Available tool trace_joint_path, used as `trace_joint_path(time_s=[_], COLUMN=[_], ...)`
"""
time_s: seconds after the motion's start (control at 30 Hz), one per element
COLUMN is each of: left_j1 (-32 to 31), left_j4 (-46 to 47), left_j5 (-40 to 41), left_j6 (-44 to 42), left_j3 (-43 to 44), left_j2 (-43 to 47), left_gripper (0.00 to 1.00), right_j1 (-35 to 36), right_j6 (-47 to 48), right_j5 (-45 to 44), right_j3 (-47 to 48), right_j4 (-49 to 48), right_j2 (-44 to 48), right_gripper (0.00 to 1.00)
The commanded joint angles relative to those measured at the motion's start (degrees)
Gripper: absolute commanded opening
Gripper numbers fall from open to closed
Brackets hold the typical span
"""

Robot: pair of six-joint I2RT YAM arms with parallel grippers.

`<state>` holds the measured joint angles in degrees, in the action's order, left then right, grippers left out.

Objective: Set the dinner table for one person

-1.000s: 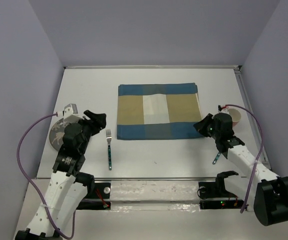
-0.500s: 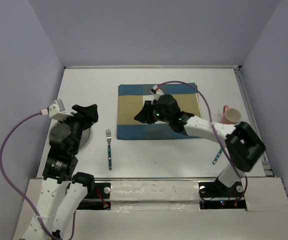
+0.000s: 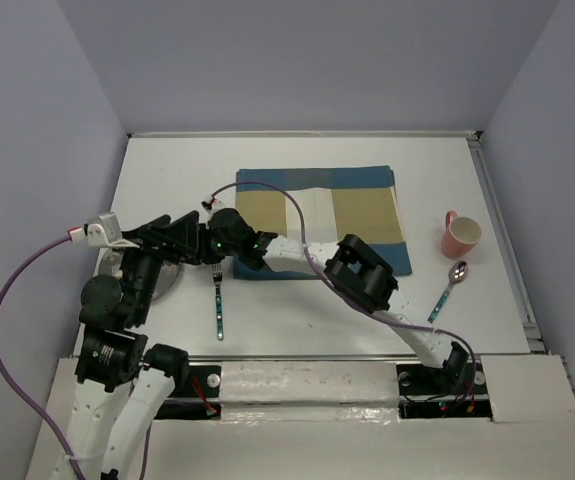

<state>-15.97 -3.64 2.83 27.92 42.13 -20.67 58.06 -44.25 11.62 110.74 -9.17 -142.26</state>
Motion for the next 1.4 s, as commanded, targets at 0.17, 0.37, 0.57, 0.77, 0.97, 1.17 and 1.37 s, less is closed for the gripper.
trace_joint_path(time_s=[0.17,0.37,0.57,0.77,0.97,1.17,1.37], left_j1=[-5.12,-6.88,-7.68,-8.12,-8.38,-8.47,-8.47], left_j4=[2.14,3.2,4.69,4.78,4.78,4.61,4.34], left_j5=[1.21,2.09,2.44,1.92,2.09,2.44,3.49], left_j6=[-3.93,-4.45,-6.12,-6.04,-6.12,-6.12,-6.3], left_j3=[-2.84,-5.03,-5.22,-5.39,-5.48,-5.57,-5.3], left_j2=[3.61,5.63,6.34,7.31,7.57,7.75,7.66], left_gripper=[0.89,0.89,0.9,0.89,0.9,0.89,0.89], right_j1=[0.12,0.65,0.65,0.65,0.65,-1.1,-2.86], right_j6=[-5.23,-9.18,-9.54,-10.33,-9.19,-7.78,-6.38], right_j5=[-0.72,0.16,1.39,4.02,3.59,4.2,5.96], right_j3=[14.41,20.12,26.37,28.83,27.43,23.48,23.82], right_j4=[5.74,7.94,11.54,11.45,11.02,5.23,0.47], right_j2=[-7.59,-13.39,-17.26,-19.46,-17.8,-13.67,-8.39], right_gripper=[0.49,0.47,0.45,0.3,0.03,0.0,0.0])
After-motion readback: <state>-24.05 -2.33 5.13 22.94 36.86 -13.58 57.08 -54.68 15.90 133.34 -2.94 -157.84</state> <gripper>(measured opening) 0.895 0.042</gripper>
